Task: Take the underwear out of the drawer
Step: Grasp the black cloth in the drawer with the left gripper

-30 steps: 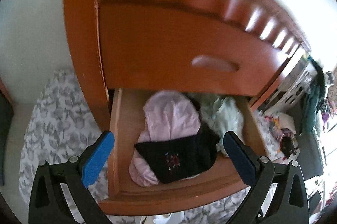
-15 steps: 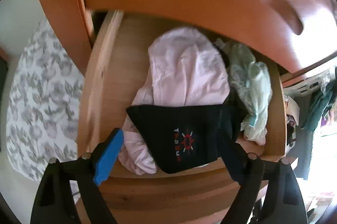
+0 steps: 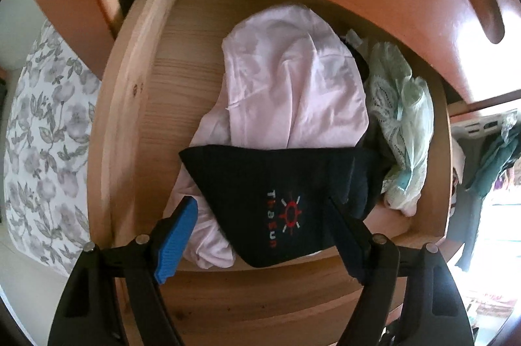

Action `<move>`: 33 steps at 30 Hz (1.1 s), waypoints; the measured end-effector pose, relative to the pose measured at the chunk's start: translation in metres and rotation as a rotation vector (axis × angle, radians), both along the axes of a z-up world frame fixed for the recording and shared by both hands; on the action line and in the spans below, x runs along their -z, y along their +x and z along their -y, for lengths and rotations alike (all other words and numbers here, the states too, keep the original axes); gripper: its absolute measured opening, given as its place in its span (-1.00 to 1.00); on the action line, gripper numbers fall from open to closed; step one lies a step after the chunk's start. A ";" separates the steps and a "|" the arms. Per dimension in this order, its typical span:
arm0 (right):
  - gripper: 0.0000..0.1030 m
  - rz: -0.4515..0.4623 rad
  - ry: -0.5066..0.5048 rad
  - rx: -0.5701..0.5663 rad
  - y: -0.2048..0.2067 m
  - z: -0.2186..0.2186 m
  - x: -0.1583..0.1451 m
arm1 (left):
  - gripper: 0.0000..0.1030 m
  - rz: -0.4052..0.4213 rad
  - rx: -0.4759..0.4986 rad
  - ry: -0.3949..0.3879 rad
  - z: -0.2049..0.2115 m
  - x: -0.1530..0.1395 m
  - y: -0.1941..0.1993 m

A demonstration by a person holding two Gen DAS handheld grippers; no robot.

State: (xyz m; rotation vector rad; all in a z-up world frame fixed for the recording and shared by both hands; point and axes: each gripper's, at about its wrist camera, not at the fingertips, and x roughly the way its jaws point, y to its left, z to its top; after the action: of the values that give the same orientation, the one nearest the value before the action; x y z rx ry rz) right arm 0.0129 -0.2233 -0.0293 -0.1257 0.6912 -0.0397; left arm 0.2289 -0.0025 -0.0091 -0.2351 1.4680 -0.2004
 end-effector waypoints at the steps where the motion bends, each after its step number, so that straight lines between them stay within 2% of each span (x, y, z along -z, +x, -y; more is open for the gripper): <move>1: 0.81 -0.001 0.001 0.000 0.000 0.000 0.000 | 0.55 -0.008 0.012 0.012 0.003 0.002 0.002; 3: 0.81 -0.001 0.004 0.000 0.000 0.001 0.000 | 0.55 -0.019 0.028 0.026 0.009 0.002 0.009; 8: 0.82 -0.003 0.008 0.000 0.001 0.001 0.000 | 0.55 -0.029 0.066 -0.009 0.020 0.005 0.009; 15: 0.81 -0.003 0.009 0.000 0.001 0.001 0.001 | 0.54 0.002 0.062 -0.058 0.029 0.003 0.007; 17: 0.81 -0.005 0.010 0.001 0.002 0.001 0.001 | 0.39 0.010 0.072 -0.067 0.031 0.002 0.005; 19: 0.81 -0.006 0.010 0.001 0.002 0.001 0.001 | 0.34 0.017 0.080 -0.070 0.034 0.002 0.005; 22: 0.81 -0.005 0.010 0.001 0.002 0.001 0.001 | 0.09 0.022 0.075 -0.055 0.036 0.003 0.003; 27: 0.81 -0.005 0.012 0.001 0.001 0.000 0.001 | -0.20 0.039 0.097 0.039 0.045 0.007 0.003; 30: 0.81 -0.005 0.010 0.001 0.001 0.001 0.000 | -0.29 0.051 0.099 0.069 0.050 0.008 0.003; 33: 0.81 -0.006 0.012 0.001 0.001 0.001 0.001 | -0.47 0.075 0.103 0.083 0.054 0.007 -0.001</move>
State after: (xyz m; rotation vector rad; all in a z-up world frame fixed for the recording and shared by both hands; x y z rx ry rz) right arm 0.0141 -0.2243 -0.0299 -0.1141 0.6972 -0.0366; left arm 0.2284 -0.0566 -0.0157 -0.0834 1.4117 -0.2288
